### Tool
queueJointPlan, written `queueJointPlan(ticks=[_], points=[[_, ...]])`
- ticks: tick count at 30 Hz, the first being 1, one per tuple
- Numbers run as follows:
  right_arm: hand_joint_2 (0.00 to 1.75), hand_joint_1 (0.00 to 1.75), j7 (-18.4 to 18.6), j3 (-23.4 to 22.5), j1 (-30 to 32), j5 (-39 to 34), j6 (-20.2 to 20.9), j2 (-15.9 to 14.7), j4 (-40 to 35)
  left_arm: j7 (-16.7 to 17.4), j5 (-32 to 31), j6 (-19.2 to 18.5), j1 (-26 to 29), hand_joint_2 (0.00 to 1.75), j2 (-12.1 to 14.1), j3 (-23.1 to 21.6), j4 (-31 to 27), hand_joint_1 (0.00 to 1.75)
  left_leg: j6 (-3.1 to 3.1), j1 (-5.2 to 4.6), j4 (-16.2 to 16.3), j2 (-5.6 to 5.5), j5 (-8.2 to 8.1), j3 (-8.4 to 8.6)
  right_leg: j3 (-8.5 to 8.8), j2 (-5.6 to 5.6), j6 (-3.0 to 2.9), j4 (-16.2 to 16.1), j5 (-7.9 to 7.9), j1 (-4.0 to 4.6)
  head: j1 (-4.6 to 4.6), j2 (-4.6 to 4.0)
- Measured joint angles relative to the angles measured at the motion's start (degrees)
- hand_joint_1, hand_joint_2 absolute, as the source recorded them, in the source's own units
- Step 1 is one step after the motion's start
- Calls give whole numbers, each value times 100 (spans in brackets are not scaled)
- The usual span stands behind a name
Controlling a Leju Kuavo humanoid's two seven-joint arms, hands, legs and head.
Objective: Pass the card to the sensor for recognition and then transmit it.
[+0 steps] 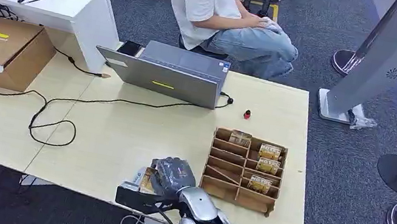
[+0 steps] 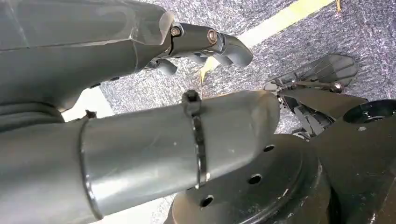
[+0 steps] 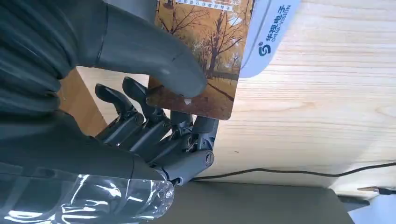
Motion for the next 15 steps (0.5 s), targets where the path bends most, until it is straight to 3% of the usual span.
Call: queueJointPlan(ticks=[15], points=[[175,175,2,70,-7,7,-7,24,90,0,0,-4,-3,0,0,0,0,0,0,0,0,0,0,1,0,0,0,0,0,0,0,0]])
